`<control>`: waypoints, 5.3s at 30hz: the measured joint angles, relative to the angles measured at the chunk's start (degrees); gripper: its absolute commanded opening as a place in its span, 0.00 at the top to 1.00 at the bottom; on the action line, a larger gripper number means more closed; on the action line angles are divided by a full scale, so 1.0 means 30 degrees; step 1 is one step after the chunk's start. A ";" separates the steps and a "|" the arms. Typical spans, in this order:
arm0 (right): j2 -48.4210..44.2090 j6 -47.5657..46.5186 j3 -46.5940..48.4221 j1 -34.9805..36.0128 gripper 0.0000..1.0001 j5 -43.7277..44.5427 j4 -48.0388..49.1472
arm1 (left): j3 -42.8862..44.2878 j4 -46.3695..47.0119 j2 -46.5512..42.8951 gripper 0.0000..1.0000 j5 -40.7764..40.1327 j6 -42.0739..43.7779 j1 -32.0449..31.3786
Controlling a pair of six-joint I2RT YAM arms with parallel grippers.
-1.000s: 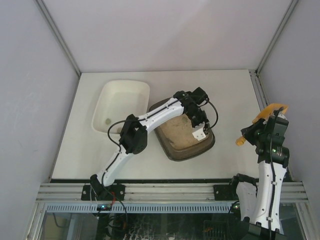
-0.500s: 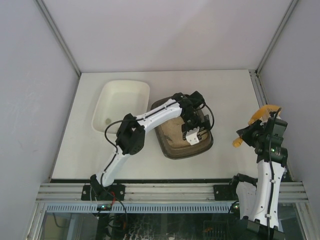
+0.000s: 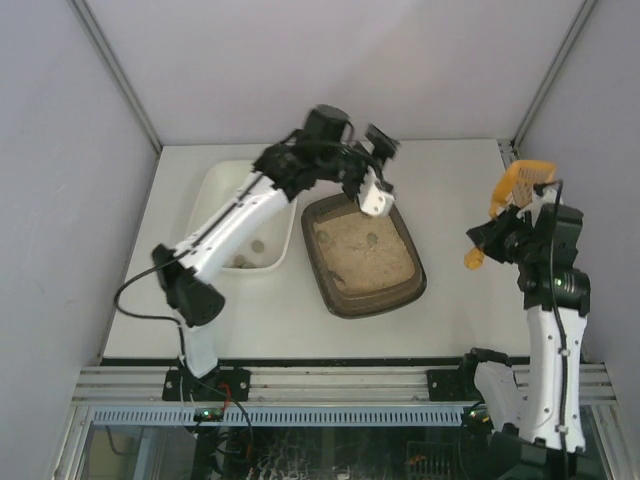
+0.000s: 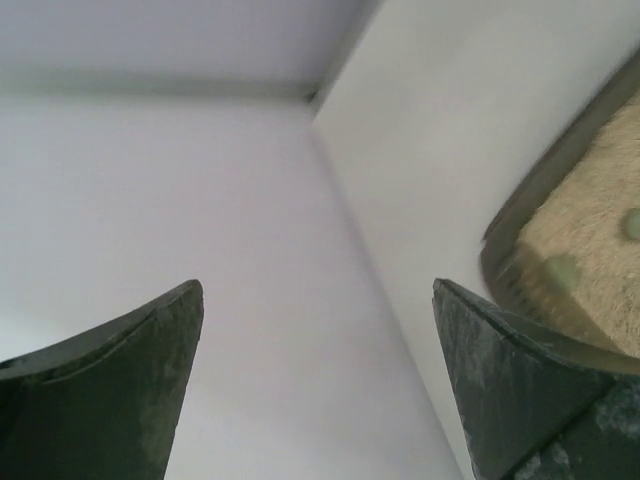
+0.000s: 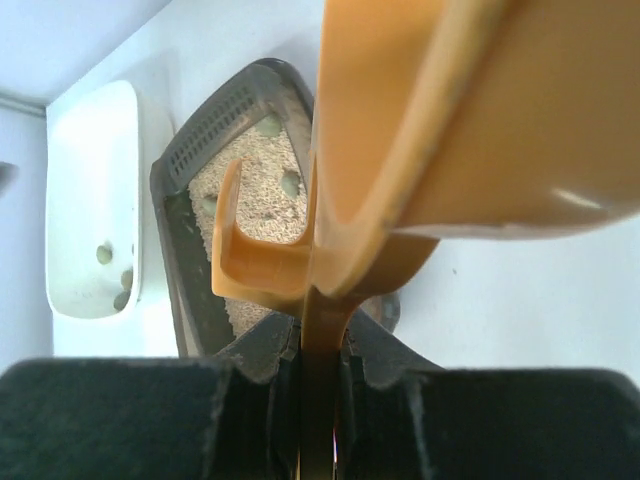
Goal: Clean the litter box
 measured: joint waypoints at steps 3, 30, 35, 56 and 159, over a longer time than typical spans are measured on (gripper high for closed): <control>0.2390 -0.1100 0.2426 0.3031 1.00 0.1479 -0.0364 | -0.2164 0.3322 -0.3402 0.00 -0.1865 -0.5938 0.1275; 1.9890 -1.4156 1.2648 2.1223 1.00 2.0414 -0.9012 | -1.9380 0.6266 -1.6232 0.00 -0.9420 -3.6982 1.2662; 1.9926 -1.3784 1.1956 2.1369 1.00 1.9380 -1.0542 | -2.0145 0.6164 -1.6633 0.00 -0.8633 -3.7776 1.2662; 2.2578 -1.1497 1.1475 1.9970 1.00 1.9620 -1.2684 | -2.0560 0.5923 -1.6670 0.00 -0.8000 -3.9765 1.2662; 2.4451 -1.1023 1.2400 1.5606 1.00 0.4357 -0.9275 | -2.1179 0.4707 -1.6524 0.00 -0.5056 -3.9328 1.3362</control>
